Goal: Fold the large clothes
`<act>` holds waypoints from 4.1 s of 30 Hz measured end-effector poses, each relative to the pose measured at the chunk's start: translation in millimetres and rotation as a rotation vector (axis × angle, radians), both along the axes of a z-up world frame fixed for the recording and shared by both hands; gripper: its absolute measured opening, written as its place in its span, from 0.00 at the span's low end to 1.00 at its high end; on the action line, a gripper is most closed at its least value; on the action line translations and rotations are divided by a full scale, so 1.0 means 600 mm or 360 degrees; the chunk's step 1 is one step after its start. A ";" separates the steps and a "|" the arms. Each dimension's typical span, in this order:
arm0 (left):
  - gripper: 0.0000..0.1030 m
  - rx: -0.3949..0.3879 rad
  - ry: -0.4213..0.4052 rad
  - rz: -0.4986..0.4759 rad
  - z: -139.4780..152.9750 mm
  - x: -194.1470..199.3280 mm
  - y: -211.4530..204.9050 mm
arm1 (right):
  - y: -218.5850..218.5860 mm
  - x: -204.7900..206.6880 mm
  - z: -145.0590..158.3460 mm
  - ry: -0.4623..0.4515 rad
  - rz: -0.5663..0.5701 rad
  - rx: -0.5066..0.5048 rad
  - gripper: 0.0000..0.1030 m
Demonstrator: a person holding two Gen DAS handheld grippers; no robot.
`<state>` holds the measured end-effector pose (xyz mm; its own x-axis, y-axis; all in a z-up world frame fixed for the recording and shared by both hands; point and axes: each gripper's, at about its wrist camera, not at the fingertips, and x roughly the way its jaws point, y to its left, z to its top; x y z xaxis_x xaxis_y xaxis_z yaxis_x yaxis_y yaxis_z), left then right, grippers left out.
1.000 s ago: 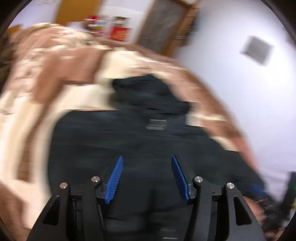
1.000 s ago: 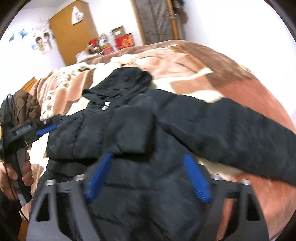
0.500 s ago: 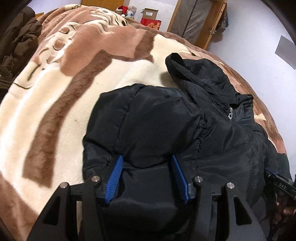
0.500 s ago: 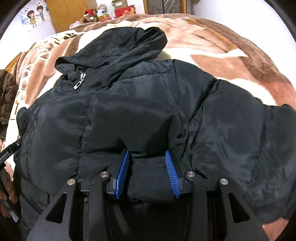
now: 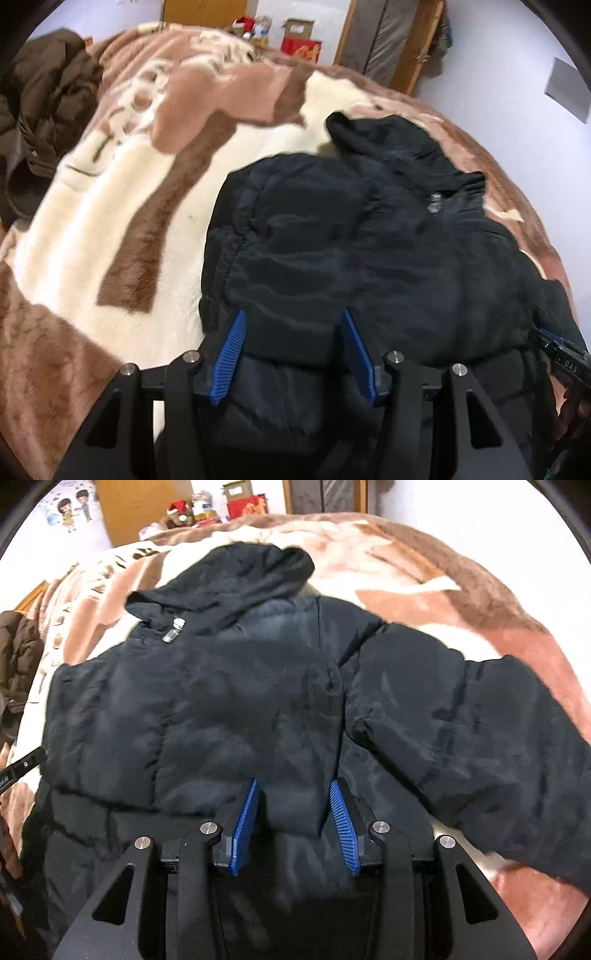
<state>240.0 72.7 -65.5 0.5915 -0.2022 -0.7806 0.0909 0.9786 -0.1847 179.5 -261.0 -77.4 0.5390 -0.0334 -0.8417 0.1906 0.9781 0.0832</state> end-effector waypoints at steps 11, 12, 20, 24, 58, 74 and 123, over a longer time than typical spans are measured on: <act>0.54 -0.0038 -0.0032 -0.0081 0.064 -0.231 -0.027 | -0.034 -0.229 0.053 -0.0121 -0.0189 0.0230 0.41; 0.54 -0.0023 -0.0025 -0.0091 0.066 -0.248 -0.031 | -0.045 -0.249 0.056 -0.0127 -0.0220 0.0250 0.41; 0.55 0.0018 -0.0053 -0.0143 0.092 -0.325 -0.060 | -0.152 -0.352 0.063 -0.0154 -0.0518 0.0289 0.47; 0.55 0.0034 -0.0051 -0.0171 0.097 -0.319 -0.083 | -0.214 -0.371 0.050 -0.0164 -0.0668 0.0344 0.58; 0.55 0.0038 0.0104 -0.0083 0.017 -0.203 -0.080 | -0.490 -0.380 -0.074 -0.0423 -0.1471 0.0843 0.59; 0.55 0.0019 0.0072 -0.0098 0.032 -0.194 -0.081 | -0.431 -0.321 0.114 -0.0588 -0.1110 0.0492 0.09; 0.60 -0.0322 0.0026 -0.0168 0.063 0.015 -0.090 | -0.121 -0.026 0.090 -0.0376 -0.0229 0.0442 0.60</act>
